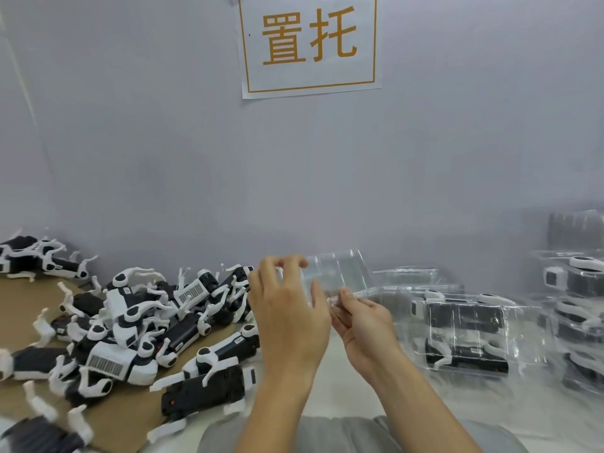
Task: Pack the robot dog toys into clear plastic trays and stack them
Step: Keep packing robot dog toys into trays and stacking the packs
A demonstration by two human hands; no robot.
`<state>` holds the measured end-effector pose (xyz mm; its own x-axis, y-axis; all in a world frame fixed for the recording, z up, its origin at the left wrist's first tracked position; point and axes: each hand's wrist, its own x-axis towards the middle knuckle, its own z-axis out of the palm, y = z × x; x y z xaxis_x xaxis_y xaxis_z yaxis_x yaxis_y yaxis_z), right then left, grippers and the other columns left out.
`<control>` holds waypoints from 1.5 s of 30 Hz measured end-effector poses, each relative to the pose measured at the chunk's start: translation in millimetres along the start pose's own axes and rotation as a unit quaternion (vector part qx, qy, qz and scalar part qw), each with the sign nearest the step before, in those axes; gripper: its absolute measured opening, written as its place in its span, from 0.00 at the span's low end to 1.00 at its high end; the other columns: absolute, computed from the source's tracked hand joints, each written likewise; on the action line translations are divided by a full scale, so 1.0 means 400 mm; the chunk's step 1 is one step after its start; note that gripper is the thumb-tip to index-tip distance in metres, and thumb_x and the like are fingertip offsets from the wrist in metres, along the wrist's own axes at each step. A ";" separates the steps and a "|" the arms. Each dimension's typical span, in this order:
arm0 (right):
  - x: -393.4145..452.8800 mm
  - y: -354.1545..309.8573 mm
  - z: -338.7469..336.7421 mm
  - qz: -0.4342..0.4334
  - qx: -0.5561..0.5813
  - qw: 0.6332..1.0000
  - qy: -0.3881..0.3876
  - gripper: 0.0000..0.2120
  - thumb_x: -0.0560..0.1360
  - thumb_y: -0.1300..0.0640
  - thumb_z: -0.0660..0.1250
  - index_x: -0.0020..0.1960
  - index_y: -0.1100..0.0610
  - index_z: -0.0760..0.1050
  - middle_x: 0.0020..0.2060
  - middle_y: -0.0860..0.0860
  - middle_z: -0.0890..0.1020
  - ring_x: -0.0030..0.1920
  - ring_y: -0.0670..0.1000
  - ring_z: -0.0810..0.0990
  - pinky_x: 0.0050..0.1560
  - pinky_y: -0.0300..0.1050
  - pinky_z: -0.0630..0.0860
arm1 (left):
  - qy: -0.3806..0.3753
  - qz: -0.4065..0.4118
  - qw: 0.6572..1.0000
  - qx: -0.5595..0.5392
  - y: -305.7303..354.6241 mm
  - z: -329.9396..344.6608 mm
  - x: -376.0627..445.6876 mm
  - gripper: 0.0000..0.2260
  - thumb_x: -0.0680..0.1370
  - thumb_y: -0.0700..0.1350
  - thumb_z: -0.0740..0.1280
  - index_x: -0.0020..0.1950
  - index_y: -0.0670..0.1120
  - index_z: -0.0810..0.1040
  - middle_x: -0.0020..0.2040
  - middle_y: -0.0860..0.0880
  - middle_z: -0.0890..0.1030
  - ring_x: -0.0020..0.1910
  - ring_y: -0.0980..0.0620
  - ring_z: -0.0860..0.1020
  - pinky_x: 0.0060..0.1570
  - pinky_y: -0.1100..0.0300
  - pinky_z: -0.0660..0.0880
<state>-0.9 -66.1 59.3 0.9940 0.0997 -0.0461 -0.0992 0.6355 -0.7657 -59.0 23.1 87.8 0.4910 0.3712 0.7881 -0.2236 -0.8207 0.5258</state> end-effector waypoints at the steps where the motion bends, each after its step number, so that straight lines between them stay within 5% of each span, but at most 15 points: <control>1: -0.001 0.003 0.002 0.003 0.006 1.000 0.007 0.09 0.80 0.64 0.65 0.42 0.66 0.75 0.33 0.56 0.76 0.33 0.51 0.78 0.38 0.41 0.81 | 0.000 -0.003 1.000 -0.028 -0.001 -0.003 -0.004 0.01 0.77 0.43 0.68 0.46 0.48 0.77 0.45 0.53 0.76 0.47 0.53 0.73 0.47 0.58 0.71; 5: -0.011 0.000 0.007 0.003 0.053 0.999 -0.002 0.08 0.80 0.64 0.64 0.47 0.69 0.77 0.39 0.61 0.81 0.38 0.53 0.82 0.43 0.44 0.82 | -0.120 -0.086 0.978 -0.146 -0.011 0.003 -0.012 0.19 0.76 0.46 0.62 0.25 0.44 0.68 0.21 0.51 0.68 0.22 0.55 0.64 0.26 0.55 0.64; 7: -0.015 -0.012 0.013 -0.012 0.092 0.996 -0.017 0.11 0.81 0.63 0.63 0.54 0.72 0.77 0.48 0.63 0.84 0.42 0.54 0.85 0.42 0.42 0.83 | -0.205 -0.171 0.949 -0.168 -0.011 0.007 -0.014 0.23 0.80 0.51 0.63 0.28 0.40 0.75 0.25 0.43 0.75 0.23 0.54 0.70 0.33 0.47 0.74; 9: -0.022 -0.020 0.023 -0.022 0.130 0.991 -0.036 0.12 0.81 0.63 0.63 0.58 0.72 0.76 0.52 0.64 0.84 0.45 0.55 0.86 0.42 0.42 0.83 | -0.249 -0.256 0.910 -0.212 -0.013 0.011 -0.014 0.25 0.79 0.62 0.63 0.37 0.42 0.81 0.33 0.45 0.82 0.28 0.56 0.76 0.39 0.51 0.76; 11: -0.032 -0.019 0.037 -0.017 0.143 0.987 -0.064 0.12 0.81 0.63 0.63 0.58 0.72 0.76 0.52 0.66 0.83 0.48 0.57 0.86 0.44 0.44 0.84 | -0.232 -0.294 0.879 -0.296 -0.015 0.013 -0.011 0.21 0.74 0.66 0.65 0.47 0.49 0.81 0.41 0.52 0.84 0.39 0.57 0.81 0.43 0.58 0.76; 14: -0.058 -0.010 0.058 0.019 0.096 0.985 -0.145 0.12 0.80 0.62 0.63 0.55 0.69 0.80 0.52 0.66 0.83 0.52 0.60 0.85 0.45 0.44 0.83 | -0.111 -0.326 0.852 -0.395 -0.036 0.015 0.000 0.15 0.76 0.57 0.70 0.51 0.46 0.80 0.49 0.49 0.85 0.52 0.50 0.83 0.55 0.49 0.79; 17: -0.073 -0.002 0.064 0.068 0.042 0.979 -0.188 0.12 0.80 0.60 0.65 0.47 0.63 0.86 0.52 0.63 0.84 0.53 0.57 0.85 0.49 0.44 0.82 | -0.034 -0.339 0.840 -0.422 -0.067 0.011 0.007 0.08 0.78 0.47 0.71 0.47 0.42 0.80 0.42 0.47 0.85 0.48 0.45 0.83 0.53 0.50 0.79; 20: -0.081 0.000 0.050 0.112 -0.054 0.973 -0.196 0.14 0.81 0.53 0.64 0.51 0.60 0.85 0.48 0.56 0.83 0.48 0.53 0.84 0.50 0.45 0.80 | -0.035 -0.355 0.821 -0.445 -0.086 0.015 0.009 0.04 0.80 0.40 0.68 0.49 0.40 0.80 0.42 0.48 0.86 0.45 0.44 0.84 0.48 0.51 0.79; 26: -0.094 -0.112 -0.003 0.154 -0.374 0.845 -0.351 0.18 0.80 0.49 0.66 0.62 0.62 0.78 0.52 0.55 0.81 0.52 0.54 0.83 0.54 0.46 0.80 | -0.038 -0.349 0.842 -0.411 -0.127 0.018 0.021 0.06 0.82 0.43 0.65 0.48 0.42 0.78 0.44 0.44 0.85 0.45 0.46 0.84 0.49 0.52 0.80; 28: -0.087 -0.137 -0.003 0.078 -0.396 0.856 -0.324 0.13 0.81 0.53 0.65 0.58 0.59 0.82 0.48 0.54 0.84 0.50 0.52 0.84 0.52 0.43 0.80 | -0.036 -0.343 0.849 -0.401 -0.135 0.023 0.023 0.06 0.82 0.42 0.65 0.46 0.44 0.78 0.42 0.44 0.84 0.42 0.48 0.83 0.46 0.53 0.79; 31: -0.061 -0.136 0.002 -0.104 -0.347 0.917 -0.167 0.09 0.80 0.58 0.66 0.49 0.53 0.86 0.40 0.49 0.85 0.42 0.48 0.84 0.45 0.37 0.78 | -0.077 -0.315 0.867 -0.379 -0.134 0.039 0.023 0.07 0.83 0.42 0.64 0.49 0.47 0.81 0.41 0.49 0.86 0.39 0.54 0.84 0.46 0.53 0.78; 34: -0.036 -0.112 -0.005 -0.251 -0.449 0.857 -0.028 0.06 0.78 0.53 0.69 0.52 0.44 0.81 0.48 0.42 0.81 0.49 0.40 0.79 0.48 0.29 0.72 | -0.130 -0.282 0.883 -0.352 -0.129 0.047 0.024 0.09 0.84 0.41 0.62 0.55 0.50 0.81 0.49 0.51 0.86 0.50 0.53 0.84 0.54 0.50 0.79; 37: -0.014 -0.073 -0.023 -0.235 -0.528 0.816 0.005 0.15 0.77 0.48 0.69 0.62 0.43 0.72 0.55 0.42 0.74 0.56 0.41 0.74 0.56 0.34 0.69 | -0.166 -0.258 0.893 -0.330 -0.128 0.052 0.031 0.12 0.84 0.38 0.59 0.55 0.49 0.81 0.48 0.53 0.86 0.48 0.56 0.84 0.45 0.61 0.80; 41: 0.007 -0.054 -0.036 -0.190 -0.433 0.881 -0.025 0.06 0.76 0.48 0.71 0.52 0.45 0.79 0.43 0.45 0.84 0.46 0.41 0.81 0.42 0.30 0.75 | -0.190 -0.253 0.884 -0.344 -0.121 0.052 0.037 0.11 0.84 0.36 0.59 0.52 0.47 0.81 0.39 0.55 0.84 0.36 0.56 0.83 0.37 0.64 0.78; 45: 0.022 -0.028 -0.036 -0.198 -0.371 0.907 -0.025 0.10 0.72 0.50 0.75 0.52 0.50 0.81 0.43 0.49 0.84 0.45 0.48 0.83 0.44 0.36 0.77 | -0.203 -0.242 0.871 -0.376 -0.117 0.061 0.030 0.05 0.81 0.41 0.66 0.54 0.44 0.81 0.44 0.48 0.87 0.42 0.48 0.84 0.40 0.60 0.79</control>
<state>9.5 -83.4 58.4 0.9396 0.0229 0.3415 0.3422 -0.0592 -0.9377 -21.9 55.3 64.8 0.9037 0.2860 0.3185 -0.3214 -0.0382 0.9462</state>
